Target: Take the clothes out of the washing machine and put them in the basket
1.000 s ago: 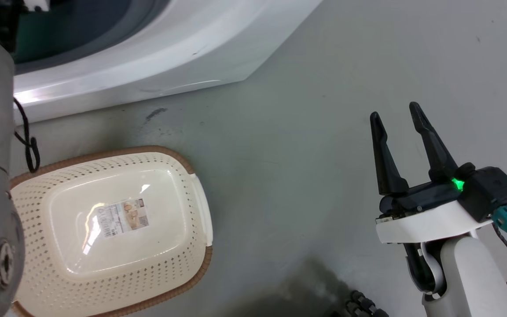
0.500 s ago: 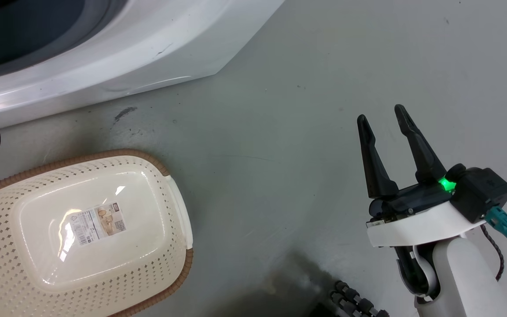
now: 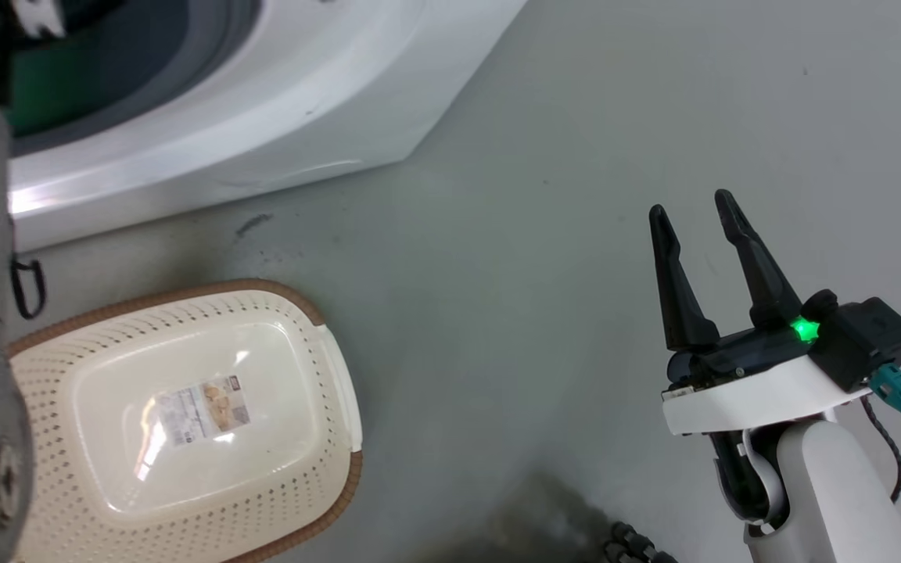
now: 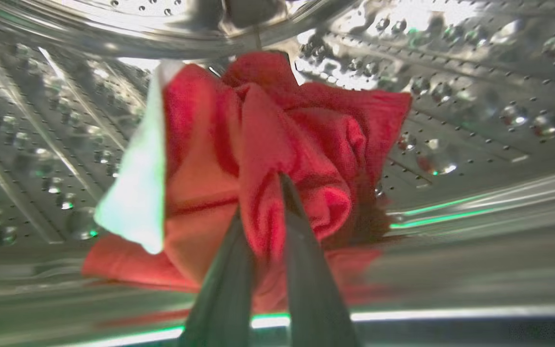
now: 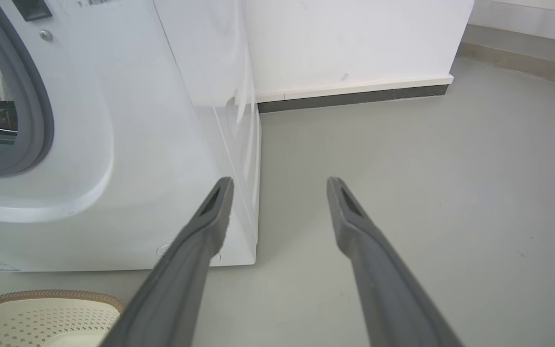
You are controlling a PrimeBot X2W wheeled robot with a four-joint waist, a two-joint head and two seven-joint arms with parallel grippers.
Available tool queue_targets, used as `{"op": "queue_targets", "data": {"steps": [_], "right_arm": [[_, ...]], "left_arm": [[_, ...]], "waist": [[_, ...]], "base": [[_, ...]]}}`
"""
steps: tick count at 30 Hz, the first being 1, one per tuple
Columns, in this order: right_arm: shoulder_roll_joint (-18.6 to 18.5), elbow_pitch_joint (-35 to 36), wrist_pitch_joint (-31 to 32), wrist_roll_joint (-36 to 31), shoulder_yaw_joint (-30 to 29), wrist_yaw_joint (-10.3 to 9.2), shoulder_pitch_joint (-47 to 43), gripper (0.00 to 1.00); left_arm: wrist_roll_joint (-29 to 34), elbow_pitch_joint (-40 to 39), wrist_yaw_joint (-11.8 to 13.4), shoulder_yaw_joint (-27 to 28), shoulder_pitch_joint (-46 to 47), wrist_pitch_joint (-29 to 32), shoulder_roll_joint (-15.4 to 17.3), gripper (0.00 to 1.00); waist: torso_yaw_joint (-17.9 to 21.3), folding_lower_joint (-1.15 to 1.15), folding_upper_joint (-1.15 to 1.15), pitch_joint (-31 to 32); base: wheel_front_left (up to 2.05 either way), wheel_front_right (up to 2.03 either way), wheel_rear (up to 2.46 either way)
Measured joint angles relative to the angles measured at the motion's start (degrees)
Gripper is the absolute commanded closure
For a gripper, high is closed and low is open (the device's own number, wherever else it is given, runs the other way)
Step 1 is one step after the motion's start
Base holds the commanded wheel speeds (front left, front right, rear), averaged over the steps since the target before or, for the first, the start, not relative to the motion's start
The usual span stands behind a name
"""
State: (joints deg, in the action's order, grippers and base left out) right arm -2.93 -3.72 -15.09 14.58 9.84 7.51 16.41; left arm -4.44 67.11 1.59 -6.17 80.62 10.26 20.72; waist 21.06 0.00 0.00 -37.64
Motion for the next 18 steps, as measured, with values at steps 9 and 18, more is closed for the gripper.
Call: {"op": "queue_targets", "data": {"steps": [9,18], "right_arm": [[0.0,-1.2,0.0,-2.3,-2.2,0.00,-1.7,0.00],[0.0,-2.8,0.0,-3.7,-3.5,0.00,-5.8,0.00]], "left_arm": [[-3.8,0.4,-1.5,1.5,-8.6,-14.0,-3.3,1.00],[-6.6,-0.1,-2.9,3.0,-16.3,-24.6,-5.5,1.00]], "waist": [[-3.4,0.00,0.00,7.3],[-6.5,-0.01,0.00,15.7]], "base": [[0.00,0.00,0.00],[0.00,0.00,0.00]]}}
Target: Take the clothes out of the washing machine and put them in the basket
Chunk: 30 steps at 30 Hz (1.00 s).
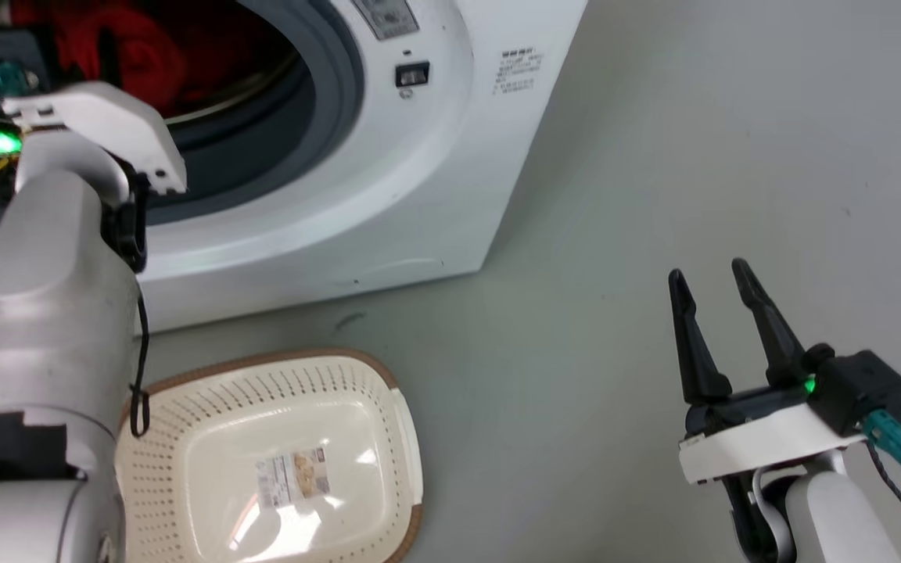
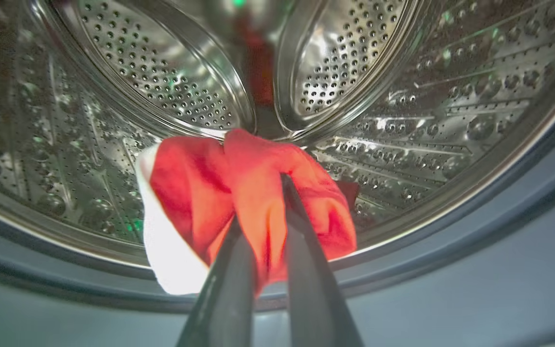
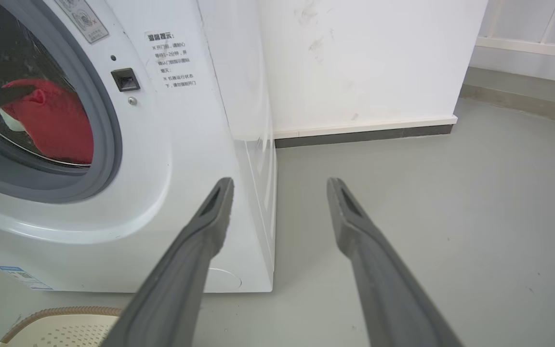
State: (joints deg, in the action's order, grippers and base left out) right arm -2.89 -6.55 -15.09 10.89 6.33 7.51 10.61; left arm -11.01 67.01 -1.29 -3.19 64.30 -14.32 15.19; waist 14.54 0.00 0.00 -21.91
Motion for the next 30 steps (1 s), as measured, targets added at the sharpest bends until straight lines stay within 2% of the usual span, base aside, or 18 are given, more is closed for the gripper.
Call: {"op": "queue_targets", "data": {"steps": [5,8,18,27,30], "right_arm": [[0.0,-0.5,0.0,-0.4,-0.5,0.00,-1.9,0.00],[0.0,-0.6,0.0,-0.5,-0.7,0.00,-3.4,0.00],[0.0,-1.1,0.0,-1.2,-1.2,-0.01,-6.6,0.00],[0.0,-0.1,0.9,-1.5,-2.4,-0.01,-10.0,0.00],[0.0,0.6,1.3,-1.8,-2.5,-0.01,-10.8,0.00]], "left_arm": [[-0.4,-3.0,-0.2,0.2,-4.4,-0.5,-0.9,1.00],[-0.9,-10.5,-0.3,1.4,-9.4,-0.6,-1.1,1.00],[-1.5,-23.6,-0.8,3.5,-22.3,-0.7,-2.3,1.00],[-0.9,-40.3,0.8,3.4,-39.6,-0.7,-5.5,1.00],[-1.7,-45.4,1.2,3.3,-45.9,1.3,-6.5,1.00]], "waist": [[-1.0,0.00,0.00,3.9],[-1.8,0.00,0.00,7.4],[-3.1,-0.01,0.00,14.0],[-4.4,-0.01,0.00,19.2],[-5.4,-0.01,0.00,19.9]], "base": [[0.00,0.00,0.00],[0.00,0.00,0.00],[0.00,0.00,0.00],[0.00,0.00,0.00],[0.00,0.00,0.00]]}}
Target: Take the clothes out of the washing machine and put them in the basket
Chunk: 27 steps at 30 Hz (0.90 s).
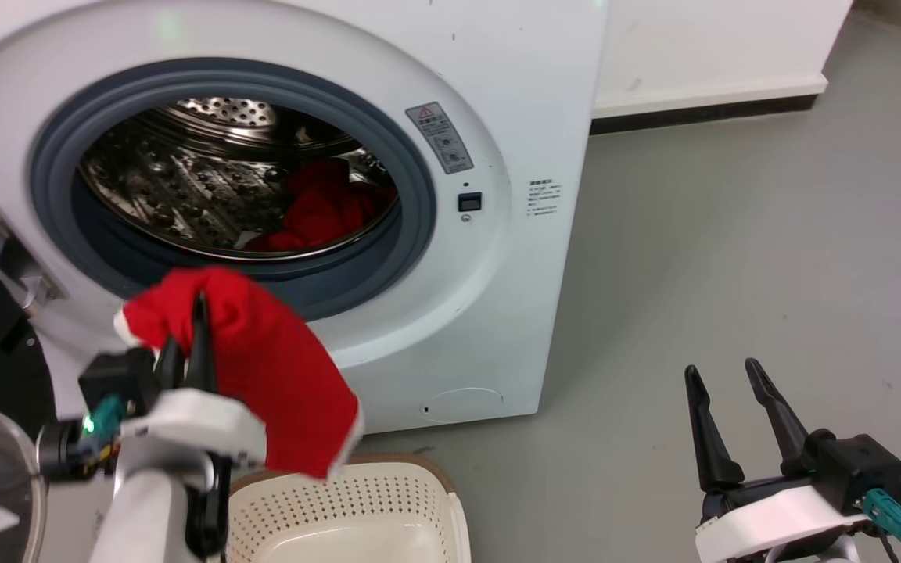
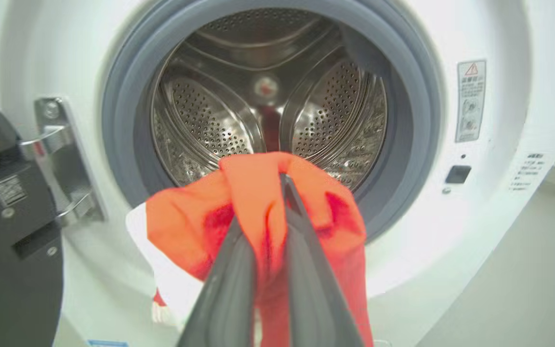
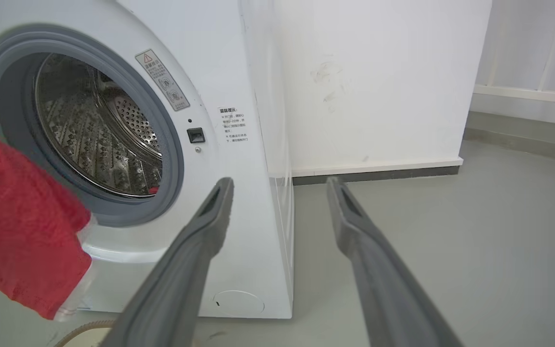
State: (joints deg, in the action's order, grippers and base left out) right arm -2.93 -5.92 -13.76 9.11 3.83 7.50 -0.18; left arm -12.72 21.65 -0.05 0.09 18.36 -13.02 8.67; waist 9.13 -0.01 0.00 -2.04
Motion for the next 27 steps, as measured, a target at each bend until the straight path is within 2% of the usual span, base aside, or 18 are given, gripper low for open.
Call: {"op": "queue_targets", "data": {"steps": [7,12,19,27], "right_arm": [[0.0,1.8,0.9,-0.5,0.2,0.01,-0.5,0.00],[0.0,2.4,0.9,-0.5,0.6,0.01,-0.3,0.00],[0.0,3.2,0.6,-0.1,1.3,0.00,2.4,0.00],[0.0,3.1,-0.4,0.4,3.0,0.00,7.7,0.00]], "left_arm": [[-1.2,-9.5,1.8,-0.6,-13.4,4.8,-1.7,1.00],[-1.8,-9.6,2.9,-1.0,-19.2,6.0,-2.4,1.00],[-3.2,-1.7,2.7,-2.0,-19.6,4.3,-3.5,1.00],[-3.3,12.7,2.0,-2.7,-9.0,1.5,-3.7,1.00]], "waist": [[-1.7,0.00,0.00,-0.3],[-2.3,0.00,0.00,-2.7],[-2.6,0.01,0.00,-8.3],[-2.2,0.03,0.00,-17.5]], "base": [[0.00,0.00,0.00],[0.00,0.00,0.00],[0.00,0.00,0.00],[0.00,0.00,0.00]]}}
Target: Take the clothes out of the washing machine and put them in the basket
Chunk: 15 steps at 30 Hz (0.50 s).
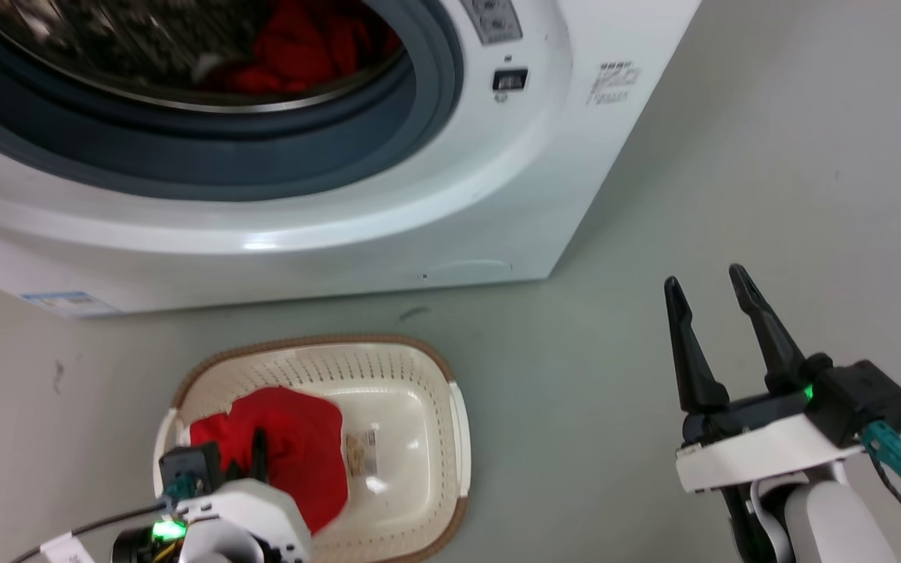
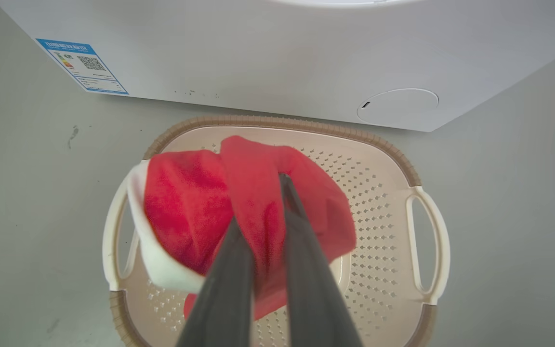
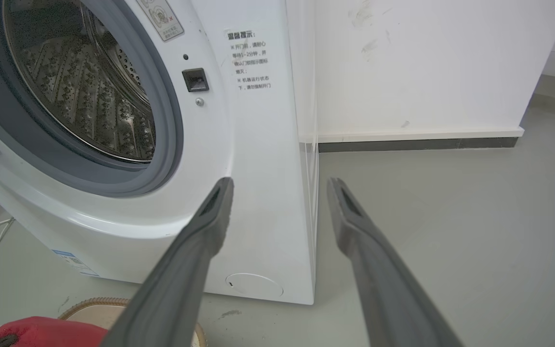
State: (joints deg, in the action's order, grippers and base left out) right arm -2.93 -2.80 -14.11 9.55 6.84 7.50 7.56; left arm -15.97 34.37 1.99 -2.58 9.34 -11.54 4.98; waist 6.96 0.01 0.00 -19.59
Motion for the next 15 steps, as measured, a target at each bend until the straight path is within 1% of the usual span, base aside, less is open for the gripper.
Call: {"op": "queue_targets", "data": {"steps": [8,15], "right_arm": [[0.0,-0.6,-0.6,0.7,1.3,0.01,4.8,0.00],[0.0,-0.8,-0.8,1.7,2.6,0.01,8.0,0.00]], "left_arm": [[-0.8,15.1,-0.8,0.6,12.6,-2.2,0.4,1.00],[-1.1,24.0,-0.8,1.3,22.1,-3.2,1.6,1.00]], "waist": [[1.3,0.00,0.00,-9.4],[3.1,0.00,0.00,-16.9]], "base": [[0.00,0.00,0.00],[0.00,0.00,0.00]]}}
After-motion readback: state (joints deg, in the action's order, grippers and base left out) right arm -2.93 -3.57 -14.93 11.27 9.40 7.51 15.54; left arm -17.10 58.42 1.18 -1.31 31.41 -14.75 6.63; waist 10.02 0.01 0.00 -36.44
